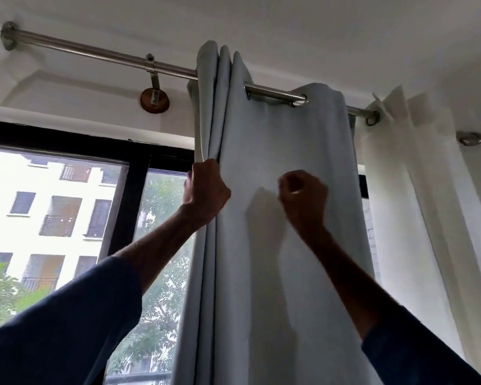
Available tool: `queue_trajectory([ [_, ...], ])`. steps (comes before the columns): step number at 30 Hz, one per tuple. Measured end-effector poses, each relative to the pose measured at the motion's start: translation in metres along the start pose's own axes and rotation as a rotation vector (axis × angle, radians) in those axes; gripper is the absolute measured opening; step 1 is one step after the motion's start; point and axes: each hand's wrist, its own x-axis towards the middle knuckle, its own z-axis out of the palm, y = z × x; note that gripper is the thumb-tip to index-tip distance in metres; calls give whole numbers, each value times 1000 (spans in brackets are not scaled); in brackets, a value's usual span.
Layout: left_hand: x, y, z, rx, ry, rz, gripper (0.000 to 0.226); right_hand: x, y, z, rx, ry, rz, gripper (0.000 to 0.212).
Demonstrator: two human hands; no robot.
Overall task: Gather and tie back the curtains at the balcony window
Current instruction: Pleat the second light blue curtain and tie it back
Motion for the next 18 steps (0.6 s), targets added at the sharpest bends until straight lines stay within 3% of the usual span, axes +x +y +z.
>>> queue_trajectory([
  [2,-2,-2,4,-7,12,42,37,24,36,-23,-224,145,33,43],
  [5,-2,-4,8,20,7,66,32,53,73,-41,-325,-43,433,114],
  [7,0,-4,10,54,5,69,27,59,83,-38,-255,-203,553,126],
  [9,1,-4,13,69,-4,81,26,58,79,-30,-233,-232,471,96],
  [12,2,-5,13,69,-5,104,24,58,60,-16,-280,-89,301,35],
  [14,3,-7,12,63,10,118,16,58,44,-9,-344,-81,238,22],
  [18,1,-7,13,65,38,136,13,51,8,9,-423,-230,83,18],
])
